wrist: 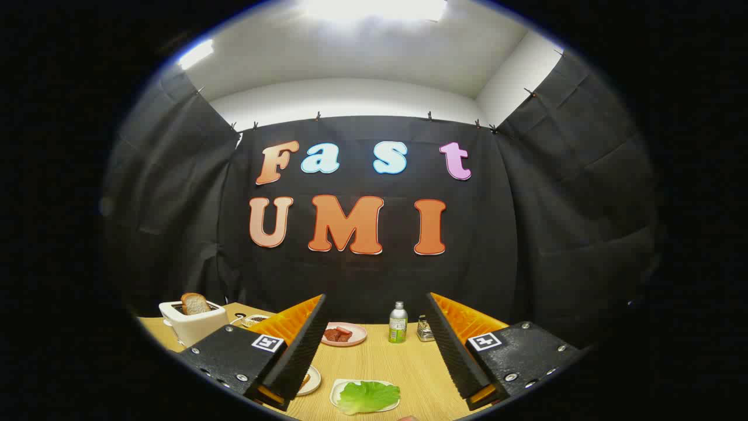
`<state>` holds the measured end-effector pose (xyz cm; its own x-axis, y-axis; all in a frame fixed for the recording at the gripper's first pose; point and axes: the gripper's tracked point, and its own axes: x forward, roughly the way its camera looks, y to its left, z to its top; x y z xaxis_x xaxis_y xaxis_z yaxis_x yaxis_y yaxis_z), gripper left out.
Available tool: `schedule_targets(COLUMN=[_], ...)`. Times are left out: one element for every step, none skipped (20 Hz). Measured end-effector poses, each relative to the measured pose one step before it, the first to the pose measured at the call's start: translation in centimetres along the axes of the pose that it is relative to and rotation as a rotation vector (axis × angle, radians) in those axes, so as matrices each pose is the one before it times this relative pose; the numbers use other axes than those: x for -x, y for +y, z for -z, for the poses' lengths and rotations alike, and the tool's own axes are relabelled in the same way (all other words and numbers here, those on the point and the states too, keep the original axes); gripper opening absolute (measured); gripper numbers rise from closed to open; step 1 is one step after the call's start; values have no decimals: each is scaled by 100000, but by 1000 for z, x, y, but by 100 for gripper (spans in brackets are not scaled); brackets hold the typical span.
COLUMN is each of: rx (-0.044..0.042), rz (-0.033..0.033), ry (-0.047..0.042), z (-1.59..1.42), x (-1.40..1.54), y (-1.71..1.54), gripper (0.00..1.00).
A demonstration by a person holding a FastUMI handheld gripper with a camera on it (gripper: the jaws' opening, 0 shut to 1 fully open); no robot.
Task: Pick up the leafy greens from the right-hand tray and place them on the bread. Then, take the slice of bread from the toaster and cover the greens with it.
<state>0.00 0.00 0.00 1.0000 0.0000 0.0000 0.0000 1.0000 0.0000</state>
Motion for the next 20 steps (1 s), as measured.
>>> schedule_targets(rx=[-212, -354, -236, 43, 34, -272, -657, -507, -80, 224, 611, 903, 1014, 1032, 1095, 830, 398, -245, -395, 231], rz=[-222, -198, -289, -287, -95, -288, -281, -205, 94, 263, 539, 706, 396, 242, -80, -67, -539, -203, -24, -20], ry=[846, 854, 939, 941, 869, 711, 806, 669, 198, -477, -811, -525, -419, -360, 51, 719, 1388, 2090, 2525, 2420], z=[333, 372, 345, 285, 246, 128, 124, 19, -146, -227, -282, -59, 55, 20, 189, 368, 589, 675, 743, 648], x=[-140, -125, -167, -132, -76, -76, -76, -28, -33, -86, -150, -1, -88, -57, -177, -179, -312, -377, -361, -394], y=[167, 165, 90, 148, 19, 75, 57, 4, -22, -239, -189, -246, -208, -35, -74, 2, 224, 115, -8, 14], gripper=[98, 98, 98, 99, 99, 99, 99, 99, 99, 99, 98, 99, 98, 98, 98, 98, 98, 99, 99, 99])
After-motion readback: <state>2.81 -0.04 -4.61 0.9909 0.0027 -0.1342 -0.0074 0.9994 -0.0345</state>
